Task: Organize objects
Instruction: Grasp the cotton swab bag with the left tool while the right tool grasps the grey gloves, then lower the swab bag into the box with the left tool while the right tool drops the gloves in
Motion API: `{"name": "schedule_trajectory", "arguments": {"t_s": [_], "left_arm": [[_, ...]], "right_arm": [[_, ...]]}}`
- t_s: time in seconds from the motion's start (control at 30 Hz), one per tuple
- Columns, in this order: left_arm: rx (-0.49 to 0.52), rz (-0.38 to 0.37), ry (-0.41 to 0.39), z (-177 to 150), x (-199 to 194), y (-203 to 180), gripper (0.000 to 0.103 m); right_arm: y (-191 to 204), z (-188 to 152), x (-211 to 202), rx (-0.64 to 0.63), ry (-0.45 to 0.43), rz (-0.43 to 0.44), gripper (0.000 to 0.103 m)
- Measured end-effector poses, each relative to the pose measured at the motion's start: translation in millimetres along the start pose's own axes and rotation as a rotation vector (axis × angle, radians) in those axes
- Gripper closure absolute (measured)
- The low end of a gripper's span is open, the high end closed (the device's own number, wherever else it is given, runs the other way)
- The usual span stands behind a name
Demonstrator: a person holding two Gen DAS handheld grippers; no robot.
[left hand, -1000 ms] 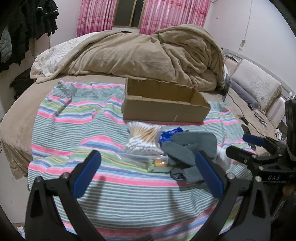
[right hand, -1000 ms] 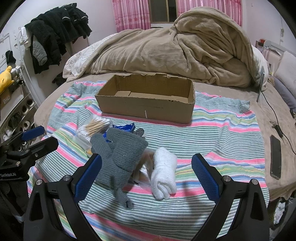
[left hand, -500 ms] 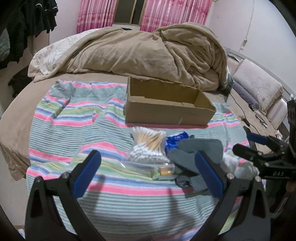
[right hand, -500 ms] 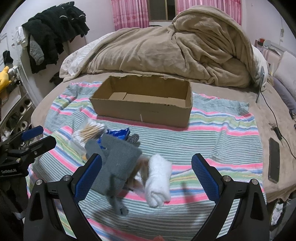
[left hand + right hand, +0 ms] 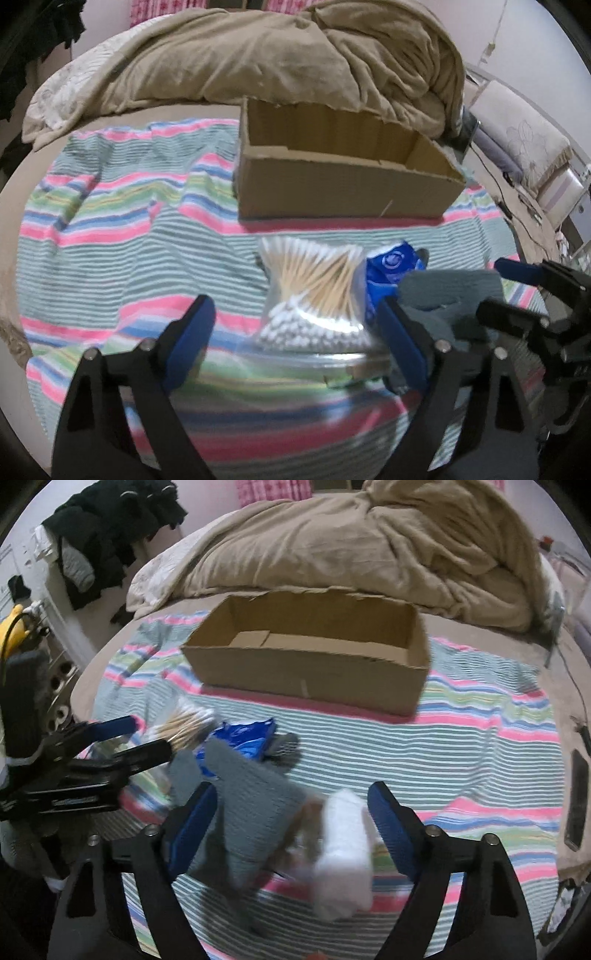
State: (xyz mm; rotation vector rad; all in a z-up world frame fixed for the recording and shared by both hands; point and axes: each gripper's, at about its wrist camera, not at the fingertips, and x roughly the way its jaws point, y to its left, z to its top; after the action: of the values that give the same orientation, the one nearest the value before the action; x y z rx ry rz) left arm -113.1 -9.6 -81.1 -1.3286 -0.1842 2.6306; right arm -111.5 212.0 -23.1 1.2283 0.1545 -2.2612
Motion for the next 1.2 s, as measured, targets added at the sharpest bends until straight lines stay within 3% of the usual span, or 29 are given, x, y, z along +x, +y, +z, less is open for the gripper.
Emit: {"name": "schedule_trajectory", "arguments": {"t_s": [0.07, 0.23, 0.3, 0.37, 0.77, 1.2], "left_arm": [[0.009, -0.012, 0.022, 1.7, 9.0, -0.3, 0.016], [0.013, -0.05, 0.065, 2.0, 23.7, 1.1, 0.043], [0.034, -0.051, 0.067, 1.3, 25.1, -2.5, 0.047], [0.035, -0.055, 0.062, 2.1, 22.9, -3.1, 0.049], [0.017, -0.066, -0.015, 22.6, -29.5, -7.6, 0.053], [0.083, -0.094, -0.109, 92.8, -46.1, -38.3, 0.053]], "right_arm": [[4.6, -0.7, 7.9, -0.01, 0.026, 0.017, 0.03], [9.1, -6.3, 18.4, -0.01, 0.064, 0.076, 0.052], [7.4, -6.6, 15.5, -0.005, 0.053, 0.096, 0.063], [5.1, -5.7, 12.2, 0.001, 0.049, 0.123, 0.067], [-5.0, 21.1, -33.7, -0.025, -0.067, 0.123, 0.069], [-34.1, 78.0, -58.8, -0.021, -0.192, 0.073, 0.069]]}}
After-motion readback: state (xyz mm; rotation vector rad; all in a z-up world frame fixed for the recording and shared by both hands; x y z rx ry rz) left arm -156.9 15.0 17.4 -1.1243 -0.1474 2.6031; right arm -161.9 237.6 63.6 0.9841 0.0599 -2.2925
